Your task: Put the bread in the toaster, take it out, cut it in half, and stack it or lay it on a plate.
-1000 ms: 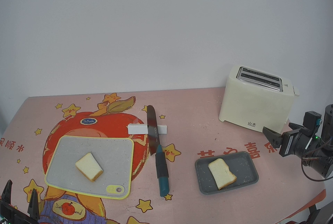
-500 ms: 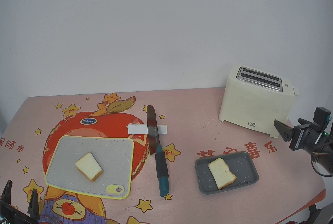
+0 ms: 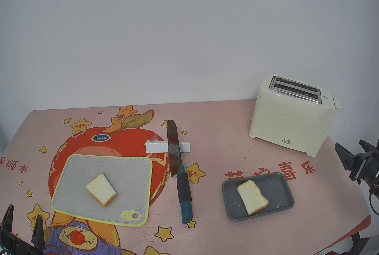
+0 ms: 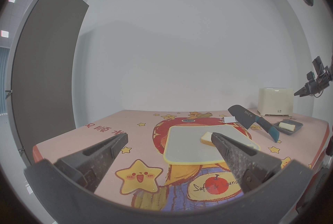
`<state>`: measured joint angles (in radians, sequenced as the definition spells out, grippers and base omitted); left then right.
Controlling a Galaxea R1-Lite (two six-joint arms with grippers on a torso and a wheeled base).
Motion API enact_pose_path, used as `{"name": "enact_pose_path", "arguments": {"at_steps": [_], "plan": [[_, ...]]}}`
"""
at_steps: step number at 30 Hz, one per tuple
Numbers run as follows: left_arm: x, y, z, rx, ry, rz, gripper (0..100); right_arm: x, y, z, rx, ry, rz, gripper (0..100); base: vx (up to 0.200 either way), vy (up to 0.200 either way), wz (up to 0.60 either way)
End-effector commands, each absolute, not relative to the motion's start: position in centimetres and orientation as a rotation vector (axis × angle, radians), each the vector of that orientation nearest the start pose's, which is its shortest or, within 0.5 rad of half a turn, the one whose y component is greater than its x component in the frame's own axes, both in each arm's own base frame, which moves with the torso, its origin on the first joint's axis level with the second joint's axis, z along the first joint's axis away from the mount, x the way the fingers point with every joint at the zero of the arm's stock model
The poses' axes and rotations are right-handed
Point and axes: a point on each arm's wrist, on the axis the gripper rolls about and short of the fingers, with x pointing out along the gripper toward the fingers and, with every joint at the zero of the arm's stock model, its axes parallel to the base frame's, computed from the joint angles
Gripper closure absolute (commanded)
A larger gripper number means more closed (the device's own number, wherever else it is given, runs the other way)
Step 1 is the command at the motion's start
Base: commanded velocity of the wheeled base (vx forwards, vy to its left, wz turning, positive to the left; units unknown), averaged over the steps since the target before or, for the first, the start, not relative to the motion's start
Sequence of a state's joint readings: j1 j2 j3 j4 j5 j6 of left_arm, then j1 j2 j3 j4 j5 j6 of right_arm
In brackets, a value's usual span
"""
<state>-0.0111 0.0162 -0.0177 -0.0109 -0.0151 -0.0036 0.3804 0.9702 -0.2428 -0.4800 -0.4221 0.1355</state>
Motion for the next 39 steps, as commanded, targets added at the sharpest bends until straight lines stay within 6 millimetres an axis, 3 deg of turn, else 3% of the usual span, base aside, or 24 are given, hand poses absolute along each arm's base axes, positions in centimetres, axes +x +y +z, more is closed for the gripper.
{"name": "enact_pose_path", "arguments": {"at_steps": [1,7,18,23,26,33,34,39], "plan": [[-2.3,0.0,7.6,0.0,-0.008,-0.029,0,8.5,1.9,15.9,0.034,0.173,-0.104,0,0.0,0.0,0.0],[-2.3,0.0,7.6,0.006,-0.008,-0.031,0,5.0,0.1,12.6,-0.064,0.155,-0.219,0,0.0,0.0,0.0],[-2.3,0.0,7.6,0.006,-0.008,-0.031,0,1.3,-0.9,11.2,-0.111,0.085,-0.429,0,0.0,0.0,0.0],[-2.3,0.0,7.6,0.006,-0.008,-0.031,0,-0.4,-0.8,10.0,-0.135,0.066,-0.44,0,0.0,0.0,0.0],[-2.3,0.0,7.6,0.002,-0.009,-0.029,0,-1.8,-0.4,8.4,-0.151,0.059,-0.388,0,0.0,0.0,0.0],[-2.3,0.0,7.6,0.0,-0.009,-0.025,0,-1.7,0.0,8.5,-0.038,0.033,-0.219,0,0.0,0.0,0.0],[-2.3,0.0,7.6,0.0,-0.009,-0.026,0,-1.7,0.2,8.5,-0.013,0.039,-0.106,0,0.0,0.0,0.0],[-2.3,0.0,7.6,0.006,-0.009,-0.028,0,-1.9,0.8,8.5,0.016,0.088,0.129,0,0.0,0.0,0.0]]}}
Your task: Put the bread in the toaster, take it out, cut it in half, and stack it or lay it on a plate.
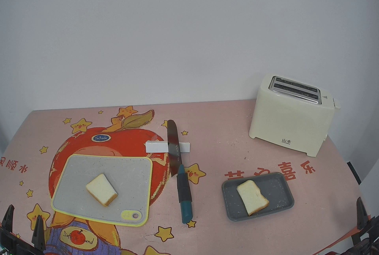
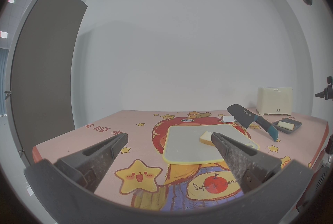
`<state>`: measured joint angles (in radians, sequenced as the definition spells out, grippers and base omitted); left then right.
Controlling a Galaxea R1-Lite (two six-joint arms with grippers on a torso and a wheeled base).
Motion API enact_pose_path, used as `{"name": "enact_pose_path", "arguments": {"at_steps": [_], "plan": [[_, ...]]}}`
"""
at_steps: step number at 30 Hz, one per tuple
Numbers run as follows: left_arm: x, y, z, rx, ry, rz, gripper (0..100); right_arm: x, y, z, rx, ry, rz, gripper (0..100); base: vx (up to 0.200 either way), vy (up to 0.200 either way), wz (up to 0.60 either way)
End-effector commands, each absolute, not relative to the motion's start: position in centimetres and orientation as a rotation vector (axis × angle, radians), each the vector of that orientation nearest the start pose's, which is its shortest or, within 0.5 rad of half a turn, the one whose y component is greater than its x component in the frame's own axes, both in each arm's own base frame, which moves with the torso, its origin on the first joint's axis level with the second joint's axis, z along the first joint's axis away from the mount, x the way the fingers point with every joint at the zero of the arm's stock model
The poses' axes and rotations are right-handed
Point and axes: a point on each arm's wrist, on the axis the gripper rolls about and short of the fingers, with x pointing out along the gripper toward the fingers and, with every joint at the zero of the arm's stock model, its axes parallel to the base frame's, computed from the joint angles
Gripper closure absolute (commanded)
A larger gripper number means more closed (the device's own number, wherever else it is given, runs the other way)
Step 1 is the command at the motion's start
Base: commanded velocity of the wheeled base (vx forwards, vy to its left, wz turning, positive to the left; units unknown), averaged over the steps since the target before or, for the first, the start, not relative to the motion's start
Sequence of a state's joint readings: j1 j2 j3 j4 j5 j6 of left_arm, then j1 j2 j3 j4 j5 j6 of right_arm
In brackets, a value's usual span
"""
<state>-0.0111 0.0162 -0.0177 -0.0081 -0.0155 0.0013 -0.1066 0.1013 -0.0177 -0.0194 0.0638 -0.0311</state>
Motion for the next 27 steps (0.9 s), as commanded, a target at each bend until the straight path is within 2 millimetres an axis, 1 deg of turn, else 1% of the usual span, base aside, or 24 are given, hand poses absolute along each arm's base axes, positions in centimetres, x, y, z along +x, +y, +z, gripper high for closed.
{"name": "enact_pose_path", "arguments": {"at_steps": [1,3,6,7,8,9,10,11,13,15,17,19,22,24,27], "plan": [[-2.3,0.0,7.6,0.006,-0.009,-0.028,0,-1.9,0.8,8.4,0.018,0.086,0.152,0,0.0,0.0,0.0],[-2.3,0.0,7.6,0.006,-0.009,-0.028,0,-1.9,0.9,8.4,0.019,0.084,0.175,0,0.0,0.0,0.0],[-2.3,0.0,7.7,0.006,-0.011,-0.028,0,-1.9,0.7,8.4,0.02,0.085,0.093,0,0.0,0.0,0.0],[-2.3,0.0,7.7,0.008,-0.012,-0.026,0,-1.9,0.4,8.3,0.005,0.09,-0.05,0,0.0,0.0,0.0],[-2.3,0.0,7.7,0.008,-0.012,-0.026,0,-1.8,0.3,8.1,0.0,0.101,-0.065,0,0.0,0.0,0.0],[-2.3,0.0,7.9,-0.005,-0.034,-0.025,0,-1.7,0.1,7.6,0.01,0.11,-0.181,0,0.0,0.0,0.0],[-2.4,0.0,8.7,-0.012,-0.087,-0.028,0,-1.6,0.2,7.6,0.006,0.106,-0.146,0,0.0,0.0,0.0],[-2.8,0.0,10.0,-0.021,-0.164,-0.032,0,-1.6,0.3,7.7,-0.004,0.098,-0.081,0,0.0,0.0,0.0],[-3.7,0.0,12.4,-0.034,-0.28,-0.031,0,-1.6,0.4,7.7,-0.017,0.095,-0.048,0,0.0,0.0,0.0],[-4.1,0.0,13.8,-0.033,-0.289,-0.032,0,-1.6,0.3,7.7,-0.018,0.097,-0.054,0,0.0,0.0,0.0],[-4.2,0.0,14.2,-0.032,-0.283,-0.032,0,-1.6,0.3,7.7,-0.018,0.097,-0.054,0,0.0,0.0,0.0],[-4.3,0.0,13.7,-0.028,-0.21,-0.04,0,-1.6,0.3,7.7,-0.011,0.092,-0.056,0,0.0,0.0,0.0],[-4.3,0.0,13.6,-0.027,-0.18,-0.047,0,-1.6,0.3,7.7,-0.009,0.094,-0.059,0,0.0,0.0,0.0],[-4.3,0.0,13.8,-0.027,-0.179,-0.061,0,-1.6,0.3,7.7,-0.003,0.092,-0.061,0,0.0,0.0,0.0],[-4.2,0.1,14.9,-0.029,-0.16,-0.091,0,-1.6,0.3,7.7,-0.003,0.092,-0.061,0,0.0,0.0,0.0]]}}
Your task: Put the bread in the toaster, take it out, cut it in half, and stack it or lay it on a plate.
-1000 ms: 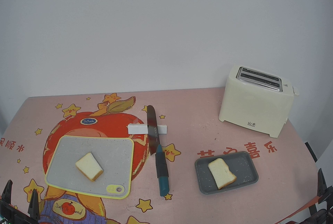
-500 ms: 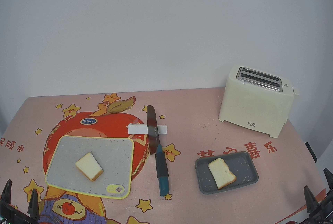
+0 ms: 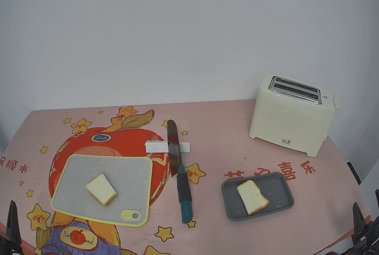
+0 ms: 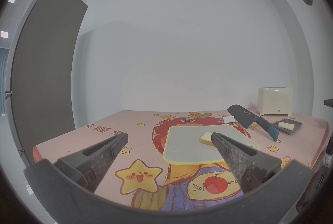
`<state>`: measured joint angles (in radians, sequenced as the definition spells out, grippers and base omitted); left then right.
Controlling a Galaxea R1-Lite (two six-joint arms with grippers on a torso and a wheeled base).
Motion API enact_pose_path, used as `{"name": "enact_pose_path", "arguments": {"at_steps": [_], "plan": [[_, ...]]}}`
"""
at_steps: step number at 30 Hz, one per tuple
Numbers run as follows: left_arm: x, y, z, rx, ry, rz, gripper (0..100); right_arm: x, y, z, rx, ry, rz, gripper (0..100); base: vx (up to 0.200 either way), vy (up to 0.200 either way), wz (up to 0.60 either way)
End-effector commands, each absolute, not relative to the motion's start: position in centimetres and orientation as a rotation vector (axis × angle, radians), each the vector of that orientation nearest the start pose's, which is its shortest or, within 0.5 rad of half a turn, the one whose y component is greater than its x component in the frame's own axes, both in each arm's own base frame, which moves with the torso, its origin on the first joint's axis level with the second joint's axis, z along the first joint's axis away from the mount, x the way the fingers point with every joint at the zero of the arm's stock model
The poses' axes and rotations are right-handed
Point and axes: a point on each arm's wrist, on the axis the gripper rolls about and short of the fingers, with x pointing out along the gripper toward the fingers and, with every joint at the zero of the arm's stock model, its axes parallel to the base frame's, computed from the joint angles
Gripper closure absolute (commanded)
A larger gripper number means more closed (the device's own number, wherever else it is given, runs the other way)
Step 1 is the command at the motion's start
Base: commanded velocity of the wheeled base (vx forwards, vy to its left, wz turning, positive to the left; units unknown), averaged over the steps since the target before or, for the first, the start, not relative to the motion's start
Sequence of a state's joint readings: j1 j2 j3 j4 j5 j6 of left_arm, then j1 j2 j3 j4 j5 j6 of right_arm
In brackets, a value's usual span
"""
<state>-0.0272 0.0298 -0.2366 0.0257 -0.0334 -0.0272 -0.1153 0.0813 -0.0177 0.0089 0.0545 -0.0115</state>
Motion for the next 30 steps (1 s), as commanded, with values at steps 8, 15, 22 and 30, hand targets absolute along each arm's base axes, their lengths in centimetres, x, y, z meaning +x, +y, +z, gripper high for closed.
{"name": "enact_pose_path", "arguments": {"at_steps": [8,15,22,30], "plan": [[-3.2,0.5,16.5,-0.035,0.072,-0.209,0,-1.6,0.3,7.7,-0.003,0.092,-0.059,0,0.0,0.0,0.0],[-1.1,0.1,18.3,-0.041,0.177,-0.205,0,-1.6,0.3,7.7,-0.003,0.092,-0.059,0,0.0,0.0,0.0],[1.5,-0.3,20.5,-0.122,0.277,-0.176,0,-1.6,0.3,7.7,-0.003,0.092,-0.059,0,0.0,0.0,0.0],[4.3,-0.8,20.9,-0.146,0.391,-0.156,0,-1.6,0.3,7.7,-0.003,0.092,-0.059,0,0.0,0.0,0.0]]}}
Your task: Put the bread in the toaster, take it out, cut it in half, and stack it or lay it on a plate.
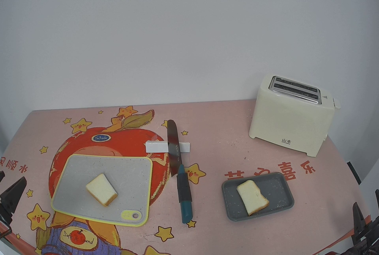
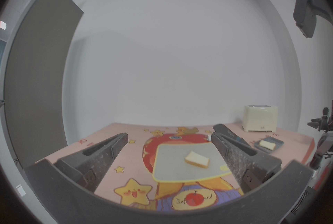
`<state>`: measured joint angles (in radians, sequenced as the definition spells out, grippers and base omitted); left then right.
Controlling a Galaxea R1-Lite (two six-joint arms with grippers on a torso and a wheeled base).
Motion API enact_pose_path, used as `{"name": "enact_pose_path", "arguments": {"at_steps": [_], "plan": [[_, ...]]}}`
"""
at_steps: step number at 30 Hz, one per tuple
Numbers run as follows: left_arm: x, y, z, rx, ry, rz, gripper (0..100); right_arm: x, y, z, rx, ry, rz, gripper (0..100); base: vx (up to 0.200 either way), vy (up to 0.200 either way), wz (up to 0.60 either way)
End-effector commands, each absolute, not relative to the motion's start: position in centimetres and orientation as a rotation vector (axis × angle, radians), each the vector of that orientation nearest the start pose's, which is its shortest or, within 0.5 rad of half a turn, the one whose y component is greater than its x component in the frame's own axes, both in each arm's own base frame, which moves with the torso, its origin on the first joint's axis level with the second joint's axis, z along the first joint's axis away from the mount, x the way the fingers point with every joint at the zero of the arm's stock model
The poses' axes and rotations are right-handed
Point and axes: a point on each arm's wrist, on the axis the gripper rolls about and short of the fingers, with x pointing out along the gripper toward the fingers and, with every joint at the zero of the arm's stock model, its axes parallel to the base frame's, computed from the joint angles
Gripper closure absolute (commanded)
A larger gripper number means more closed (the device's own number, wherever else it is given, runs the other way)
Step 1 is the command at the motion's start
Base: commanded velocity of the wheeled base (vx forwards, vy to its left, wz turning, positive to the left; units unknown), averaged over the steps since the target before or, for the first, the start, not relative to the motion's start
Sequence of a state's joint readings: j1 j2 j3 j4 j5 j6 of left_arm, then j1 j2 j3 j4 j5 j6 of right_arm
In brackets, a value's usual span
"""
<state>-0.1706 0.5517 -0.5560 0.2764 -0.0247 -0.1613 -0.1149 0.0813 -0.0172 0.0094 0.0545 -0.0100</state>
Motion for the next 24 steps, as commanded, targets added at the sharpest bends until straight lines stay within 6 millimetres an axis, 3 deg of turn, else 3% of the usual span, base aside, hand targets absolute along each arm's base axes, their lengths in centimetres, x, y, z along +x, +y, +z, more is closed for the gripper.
{"name": "enact_pose_path", "arguments": {"at_steps": [1,10,24], "plan": [[4.9,-0.9,21.0,-0.145,0.412,-0.154,0,-1.6,0.3,7.7,-0.003,0.092,-0.059,0,0.0,0.0,0.0],[9.2,-1.7,20.3,-0.126,0.591,-0.141,0,-1.6,0.3,7.7,-0.003,0.092,-0.059,0,0.0,0.0,0.0],[12.2,-3.1,18.0,-0.084,0.772,-0.186,0,-1.6,0.3,7.7,-0.003,0.092,-0.059,0,0.0,0.0,0.0]]}}
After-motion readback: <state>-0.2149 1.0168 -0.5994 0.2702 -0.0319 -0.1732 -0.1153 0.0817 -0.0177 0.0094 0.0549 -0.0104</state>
